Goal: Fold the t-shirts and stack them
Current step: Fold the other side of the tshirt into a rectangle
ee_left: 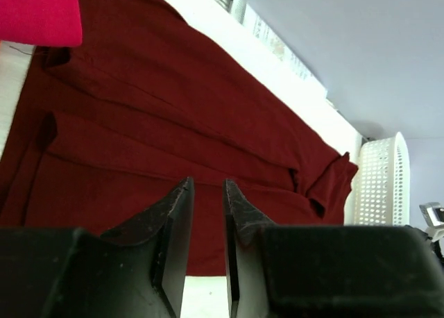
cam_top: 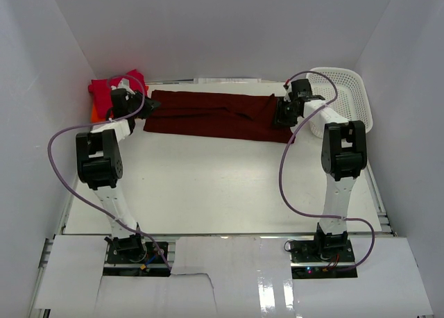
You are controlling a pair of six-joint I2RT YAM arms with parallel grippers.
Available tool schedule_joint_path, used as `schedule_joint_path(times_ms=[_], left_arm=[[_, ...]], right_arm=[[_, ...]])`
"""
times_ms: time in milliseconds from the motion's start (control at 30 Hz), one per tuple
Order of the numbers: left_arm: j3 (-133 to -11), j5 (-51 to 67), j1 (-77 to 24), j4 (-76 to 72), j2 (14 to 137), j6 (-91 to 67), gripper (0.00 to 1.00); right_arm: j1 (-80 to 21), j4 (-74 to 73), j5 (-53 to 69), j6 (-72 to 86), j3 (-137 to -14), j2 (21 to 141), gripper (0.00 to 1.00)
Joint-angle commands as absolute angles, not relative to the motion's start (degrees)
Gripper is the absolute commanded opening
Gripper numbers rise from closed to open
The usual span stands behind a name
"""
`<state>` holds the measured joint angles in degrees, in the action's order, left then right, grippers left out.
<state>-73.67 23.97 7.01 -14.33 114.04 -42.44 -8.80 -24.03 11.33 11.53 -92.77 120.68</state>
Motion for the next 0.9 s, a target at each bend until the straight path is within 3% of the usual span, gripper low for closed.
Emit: schedule_joint_path(times_ms=[0, 467, 867], left_arm=[[-78.04, 27.16, 6.77, -12.04, 116.01, -39.64, 0.34], [-88.41, 24.53, 3.17, -0.36, 123.40, -32.09, 0.27], [-88.25, 21.45, 1.14, 7.90, 121.12, -27.78, 0.27]], right_arm=[[-9.49, -24.69, 12.30, 10.81, -92.46, 117.86, 0.46], [-10.81, -26.10, 10.90, 10.02, -89.82, 118.30, 0.46], [-10.99, -28.56, 9.41, 9.76, -92.55, 121.55, 0.46]])
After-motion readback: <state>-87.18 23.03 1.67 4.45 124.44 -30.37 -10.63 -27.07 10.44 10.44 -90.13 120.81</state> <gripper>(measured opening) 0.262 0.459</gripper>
